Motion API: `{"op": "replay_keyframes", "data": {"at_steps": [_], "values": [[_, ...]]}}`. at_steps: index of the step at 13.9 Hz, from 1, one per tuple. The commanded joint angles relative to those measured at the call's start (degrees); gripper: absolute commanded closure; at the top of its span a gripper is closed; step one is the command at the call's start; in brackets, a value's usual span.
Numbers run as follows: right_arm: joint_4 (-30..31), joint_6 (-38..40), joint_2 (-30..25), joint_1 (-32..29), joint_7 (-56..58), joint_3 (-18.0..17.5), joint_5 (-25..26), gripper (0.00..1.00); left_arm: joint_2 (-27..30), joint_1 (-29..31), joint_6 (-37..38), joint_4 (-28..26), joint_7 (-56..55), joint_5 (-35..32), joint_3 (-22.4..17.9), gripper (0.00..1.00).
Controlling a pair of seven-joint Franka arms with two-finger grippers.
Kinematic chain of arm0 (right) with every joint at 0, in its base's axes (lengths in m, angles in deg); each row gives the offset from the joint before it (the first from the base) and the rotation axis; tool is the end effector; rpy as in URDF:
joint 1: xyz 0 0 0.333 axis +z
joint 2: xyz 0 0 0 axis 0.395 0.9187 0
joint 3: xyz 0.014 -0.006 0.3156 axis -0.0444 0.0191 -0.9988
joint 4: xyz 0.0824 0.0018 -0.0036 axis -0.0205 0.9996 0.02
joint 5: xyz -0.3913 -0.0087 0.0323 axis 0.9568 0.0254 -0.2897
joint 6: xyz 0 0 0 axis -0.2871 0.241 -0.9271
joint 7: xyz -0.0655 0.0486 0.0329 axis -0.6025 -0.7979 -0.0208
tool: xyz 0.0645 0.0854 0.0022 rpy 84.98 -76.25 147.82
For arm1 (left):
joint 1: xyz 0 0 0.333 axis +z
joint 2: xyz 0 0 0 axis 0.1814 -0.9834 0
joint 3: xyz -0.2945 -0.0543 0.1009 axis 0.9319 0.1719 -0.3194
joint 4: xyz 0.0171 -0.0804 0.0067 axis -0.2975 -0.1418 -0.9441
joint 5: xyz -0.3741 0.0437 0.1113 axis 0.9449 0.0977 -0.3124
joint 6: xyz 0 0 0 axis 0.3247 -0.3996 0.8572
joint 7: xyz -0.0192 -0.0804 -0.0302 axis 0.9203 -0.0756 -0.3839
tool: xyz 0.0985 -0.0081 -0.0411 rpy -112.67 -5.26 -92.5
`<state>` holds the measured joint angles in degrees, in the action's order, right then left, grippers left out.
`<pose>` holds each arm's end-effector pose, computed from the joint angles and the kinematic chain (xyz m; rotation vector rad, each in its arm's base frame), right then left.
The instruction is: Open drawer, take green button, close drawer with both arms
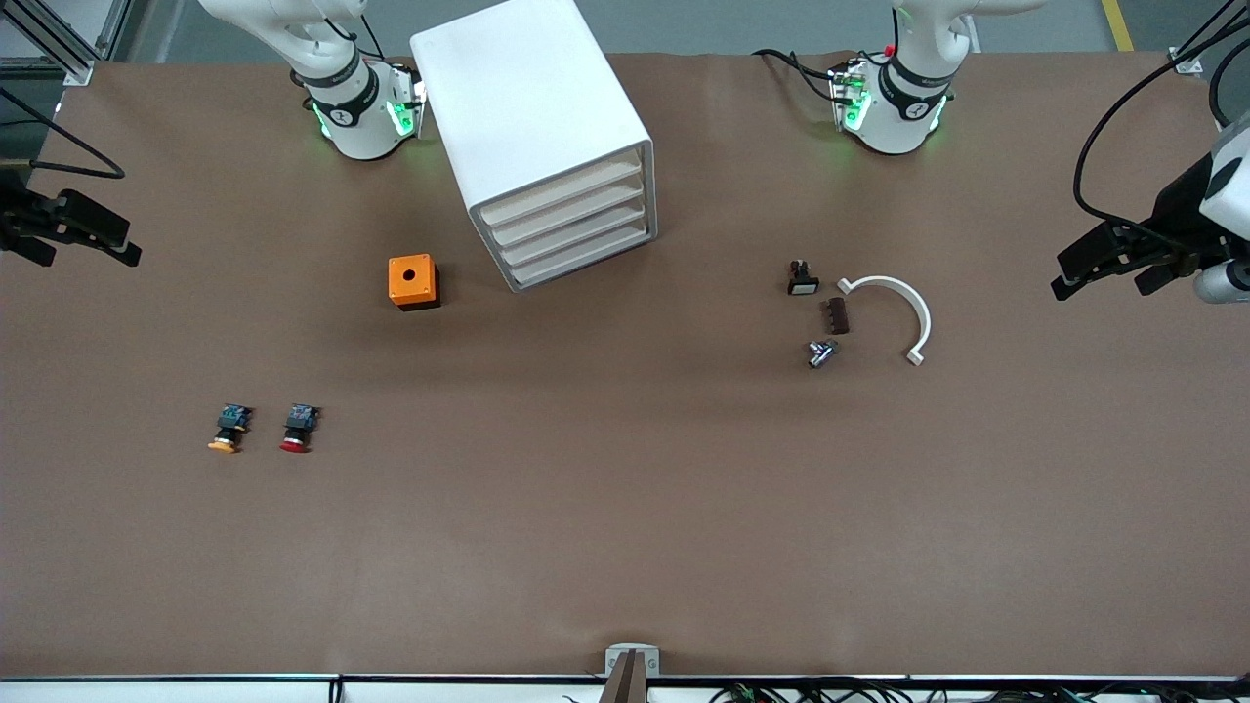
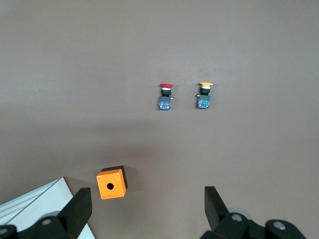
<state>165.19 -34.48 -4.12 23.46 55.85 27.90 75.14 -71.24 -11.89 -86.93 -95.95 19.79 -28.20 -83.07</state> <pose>0.5435 -0.0280 0.6388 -3.1109 0.0449 -0.0050 0.5655 -0.0403 0.6252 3.0610 0.1218 0.1581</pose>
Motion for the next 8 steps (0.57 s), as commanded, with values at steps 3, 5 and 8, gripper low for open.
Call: {"op": "replay_keyframes", "data": {"at_steps": [3,5,8], "values": [[1.54,-0.15,-1.73,0.07,0.49,0.08,-0.7,0.0,-0.13,0.3,0.93,0.92,-0.53,-1.03,0.34,0.0],[1.54,-0.06,-1.81,0.07,0.49,0.08,-0.7,0.0,-0.22,0.65,1.36,0.74,-0.53,-0.94,-0.01,0.0],[1.62,0.03,-1.81,0.07,0.49,0.08,-0.7,0.0,-2.49,0.83,2.95,0.39,-0.44,-1.03,-0.01,0.0]]}}
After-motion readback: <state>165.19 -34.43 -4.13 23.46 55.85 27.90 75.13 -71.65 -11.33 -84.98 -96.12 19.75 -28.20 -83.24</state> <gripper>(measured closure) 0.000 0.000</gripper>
